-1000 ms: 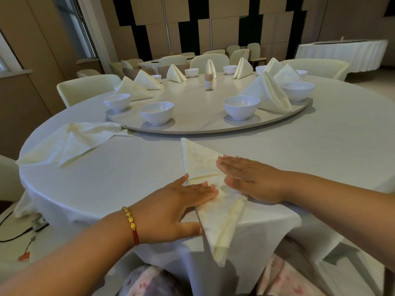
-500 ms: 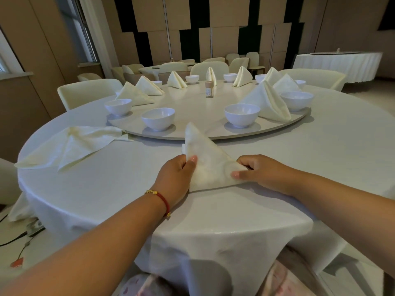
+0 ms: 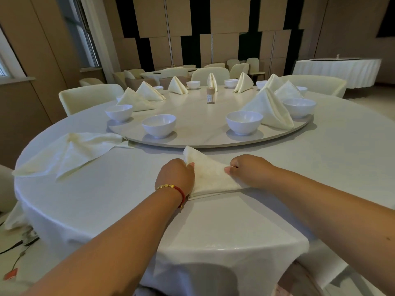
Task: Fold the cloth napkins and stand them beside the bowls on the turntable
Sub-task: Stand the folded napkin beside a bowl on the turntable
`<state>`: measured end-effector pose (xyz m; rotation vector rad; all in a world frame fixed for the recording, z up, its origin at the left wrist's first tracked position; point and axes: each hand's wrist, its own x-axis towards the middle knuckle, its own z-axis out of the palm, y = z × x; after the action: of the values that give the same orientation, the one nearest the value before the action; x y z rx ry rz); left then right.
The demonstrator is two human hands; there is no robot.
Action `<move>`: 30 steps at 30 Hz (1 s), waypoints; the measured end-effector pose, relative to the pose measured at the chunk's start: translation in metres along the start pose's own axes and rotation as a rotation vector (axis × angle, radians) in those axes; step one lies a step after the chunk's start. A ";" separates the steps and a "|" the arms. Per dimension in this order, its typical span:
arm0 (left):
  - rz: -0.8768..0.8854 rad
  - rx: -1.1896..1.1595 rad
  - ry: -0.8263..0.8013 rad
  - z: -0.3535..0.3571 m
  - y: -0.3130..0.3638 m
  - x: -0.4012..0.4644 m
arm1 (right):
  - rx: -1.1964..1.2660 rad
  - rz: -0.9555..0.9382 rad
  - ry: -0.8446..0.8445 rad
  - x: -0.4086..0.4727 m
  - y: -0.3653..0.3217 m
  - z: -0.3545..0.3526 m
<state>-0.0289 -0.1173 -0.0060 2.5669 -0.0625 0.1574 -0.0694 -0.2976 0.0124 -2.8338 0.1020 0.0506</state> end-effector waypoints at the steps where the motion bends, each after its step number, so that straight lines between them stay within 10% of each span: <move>1: -0.008 0.007 0.001 0.001 0.000 0.002 | -0.017 0.010 -0.008 0.002 -0.001 0.001; 22: 0.293 0.120 0.174 -0.009 -0.001 0.003 | -0.214 0.042 -0.089 0.019 -0.013 0.005; 30: 0.509 0.412 -0.377 -0.003 -0.009 0.016 | -0.201 0.036 -0.060 0.019 -0.012 0.007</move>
<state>-0.0130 -0.1080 -0.0062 2.8992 -0.9132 -0.1443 -0.0501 -0.2849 0.0088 -3.0283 0.1416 0.1621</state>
